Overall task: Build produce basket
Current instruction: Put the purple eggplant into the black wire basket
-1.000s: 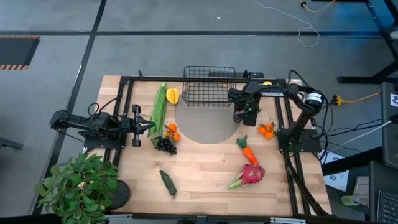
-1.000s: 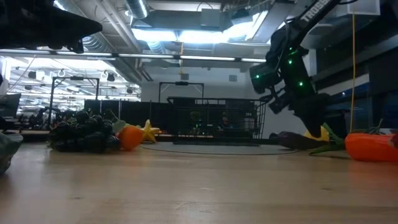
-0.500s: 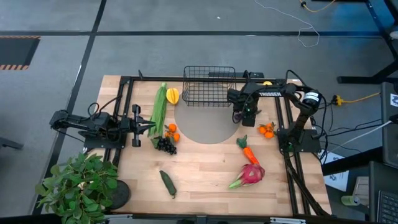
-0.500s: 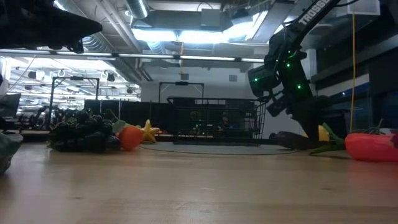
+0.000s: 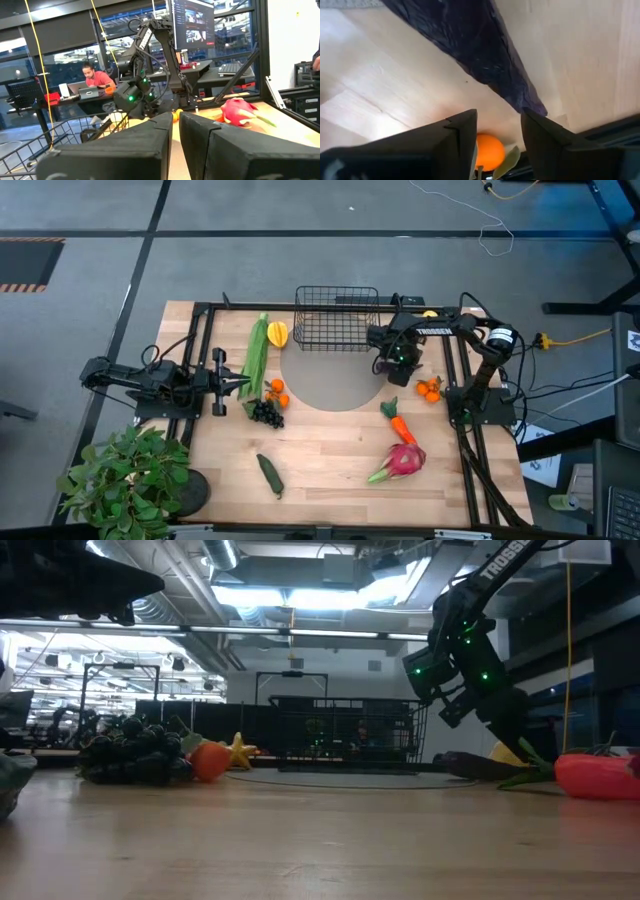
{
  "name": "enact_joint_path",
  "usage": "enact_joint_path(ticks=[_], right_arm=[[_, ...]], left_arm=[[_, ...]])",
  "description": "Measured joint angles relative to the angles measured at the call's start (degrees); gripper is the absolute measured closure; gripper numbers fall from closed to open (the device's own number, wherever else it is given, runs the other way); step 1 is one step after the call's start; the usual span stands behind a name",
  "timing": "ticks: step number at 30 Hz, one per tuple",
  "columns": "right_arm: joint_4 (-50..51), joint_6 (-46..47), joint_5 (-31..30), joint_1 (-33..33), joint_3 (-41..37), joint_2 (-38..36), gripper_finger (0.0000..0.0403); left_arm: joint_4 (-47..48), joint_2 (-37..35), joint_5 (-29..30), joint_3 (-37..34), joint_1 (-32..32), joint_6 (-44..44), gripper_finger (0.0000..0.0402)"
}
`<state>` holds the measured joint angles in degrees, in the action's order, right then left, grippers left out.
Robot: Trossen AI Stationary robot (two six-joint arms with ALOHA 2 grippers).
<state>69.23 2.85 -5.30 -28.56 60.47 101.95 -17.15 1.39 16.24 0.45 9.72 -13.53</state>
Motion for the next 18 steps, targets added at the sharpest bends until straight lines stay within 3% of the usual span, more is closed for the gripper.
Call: enact_joint_path(ticks=[9, 18], right_arm=[[-0.35, -0.09, -5.06, 0.00, 0.00, 0.00, 0.0260], [4.99, -1.50, -5.55, 1.07, -0.02, -4.54, 0.0260]], left_arm=[[0.00, 0.00, 0.01, 0.00, 0.00, 0.01, 0.0379], [-0.03, 0.00, 0.01, 0.00, 0.00, -0.06, 0.0379]])
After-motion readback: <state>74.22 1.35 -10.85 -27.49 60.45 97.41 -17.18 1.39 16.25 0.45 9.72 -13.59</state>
